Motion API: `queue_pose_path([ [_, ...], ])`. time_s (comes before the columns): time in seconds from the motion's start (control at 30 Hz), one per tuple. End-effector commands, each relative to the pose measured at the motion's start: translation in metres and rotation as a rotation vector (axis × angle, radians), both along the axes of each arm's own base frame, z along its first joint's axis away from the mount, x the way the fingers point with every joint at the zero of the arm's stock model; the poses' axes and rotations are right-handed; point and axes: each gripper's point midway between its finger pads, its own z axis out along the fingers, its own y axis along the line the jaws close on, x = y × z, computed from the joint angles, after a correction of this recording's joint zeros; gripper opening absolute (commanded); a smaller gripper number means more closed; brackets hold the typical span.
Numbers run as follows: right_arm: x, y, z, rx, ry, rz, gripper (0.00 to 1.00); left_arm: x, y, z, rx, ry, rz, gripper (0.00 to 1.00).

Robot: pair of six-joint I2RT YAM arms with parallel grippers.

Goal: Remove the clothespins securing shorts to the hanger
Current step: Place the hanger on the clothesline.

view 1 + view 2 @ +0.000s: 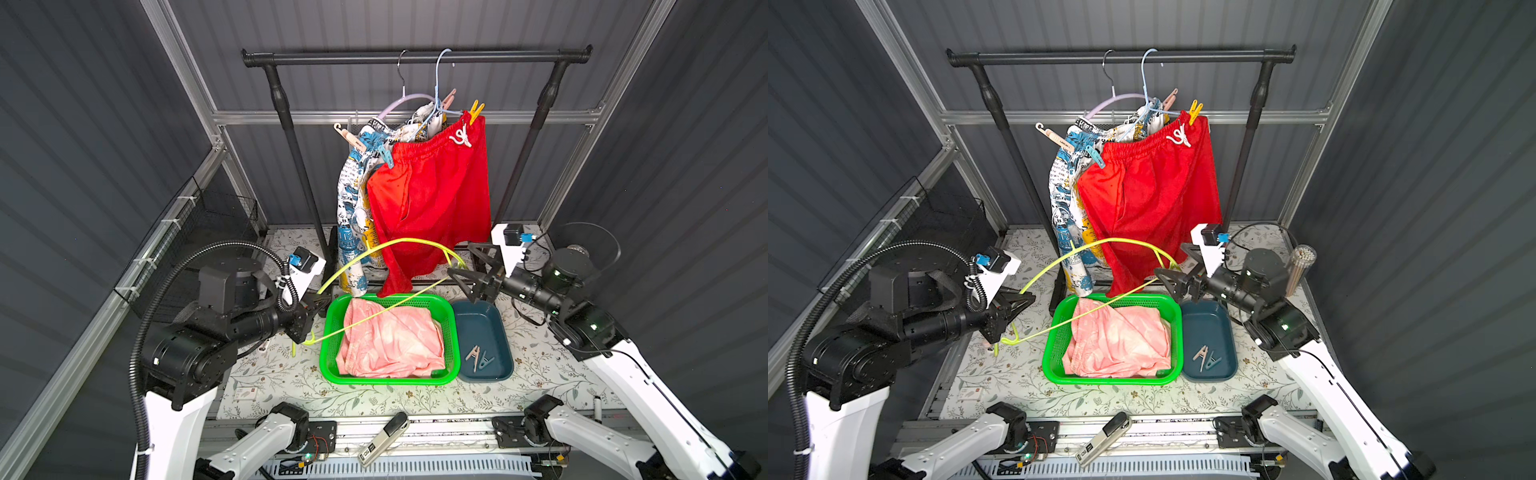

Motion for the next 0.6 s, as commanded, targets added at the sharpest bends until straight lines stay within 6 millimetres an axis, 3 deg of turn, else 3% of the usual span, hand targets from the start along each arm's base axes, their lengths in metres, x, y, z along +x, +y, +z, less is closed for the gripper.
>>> queue_pose_path([
  [0.0, 0.001, -0.005, 0.000, 0.008, 0.026, -0.032, 0.99, -0.002, 0.010, 0.015, -0.012, -0.050, 0.053, 0.00],
  [0.13, 0.016, -0.022, -0.003, -0.007, 0.034, -0.171, 0.99, -0.002, 0.042, 0.025, 0.059, -0.092, 0.207, 0.00],
  [0.27, 0.001, -0.014, -0.004, 0.003, 0.060, -0.083, 0.99, 0.006, 0.087, 0.039, 0.140, -0.158, 0.449, 0.00],
  [0.5, -0.003, -0.019, -0.017, -0.004, 0.124, -0.104, 0.99, 0.006, 0.105, 0.051, 0.221, -0.185, 0.519, 0.00],
  [0.57, -0.003, -0.021, -0.024, -0.013, 0.132, -0.114, 0.99, 0.002, 0.118, 0.069, 0.233, -0.253, 0.568, 0.00],
])
